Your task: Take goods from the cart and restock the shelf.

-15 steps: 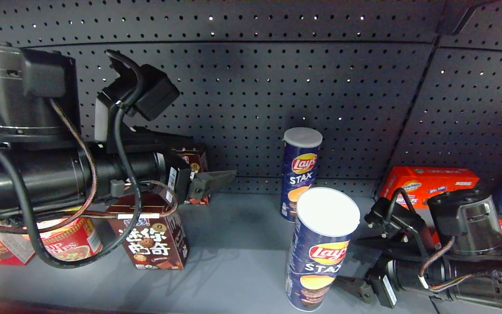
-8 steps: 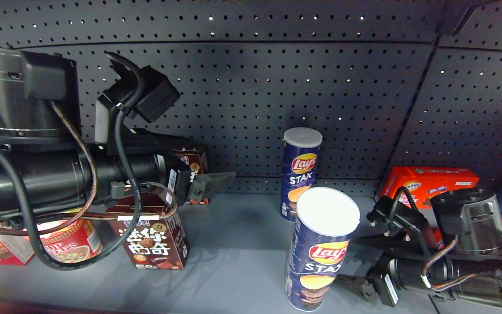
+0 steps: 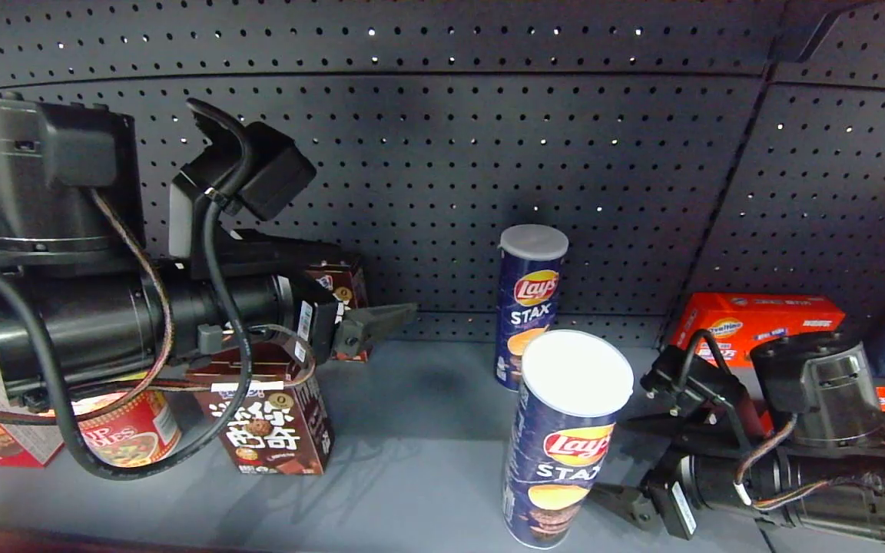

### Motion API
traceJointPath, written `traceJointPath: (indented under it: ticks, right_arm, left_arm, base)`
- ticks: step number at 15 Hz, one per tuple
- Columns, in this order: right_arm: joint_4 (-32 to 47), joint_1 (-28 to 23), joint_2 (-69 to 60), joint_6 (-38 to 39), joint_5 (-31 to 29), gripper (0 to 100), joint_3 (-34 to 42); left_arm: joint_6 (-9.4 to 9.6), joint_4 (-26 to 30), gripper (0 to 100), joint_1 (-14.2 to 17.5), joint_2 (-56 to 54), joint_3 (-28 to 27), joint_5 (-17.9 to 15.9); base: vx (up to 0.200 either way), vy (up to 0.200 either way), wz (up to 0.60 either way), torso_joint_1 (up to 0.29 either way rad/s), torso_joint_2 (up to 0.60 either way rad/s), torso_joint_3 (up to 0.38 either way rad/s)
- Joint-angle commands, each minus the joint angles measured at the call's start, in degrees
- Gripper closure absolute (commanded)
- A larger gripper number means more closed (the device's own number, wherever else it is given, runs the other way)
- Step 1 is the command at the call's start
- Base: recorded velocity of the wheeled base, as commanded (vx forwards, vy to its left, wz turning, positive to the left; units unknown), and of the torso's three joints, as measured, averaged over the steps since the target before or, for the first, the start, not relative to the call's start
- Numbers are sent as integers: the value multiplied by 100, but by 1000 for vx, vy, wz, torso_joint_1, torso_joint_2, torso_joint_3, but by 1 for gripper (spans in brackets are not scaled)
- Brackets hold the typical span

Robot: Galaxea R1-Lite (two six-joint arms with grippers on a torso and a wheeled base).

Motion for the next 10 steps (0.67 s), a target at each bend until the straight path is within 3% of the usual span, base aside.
traceJointPath:
  ticks: [1, 10]
  right_arm:
    - [-12, 20, 28, 3, 4, 0, -12]
    - [-3, 161, 266, 3, -22, 0, -197]
  left_arm:
    - [1, -1, 0, 2, 17, -3, -1]
    - [10, -10, 0, 55, 25, -3, -10]
  base:
    - [0, 0, 0, 0, 0, 0]
    - [0, 0, 0, 0, 0, 0]
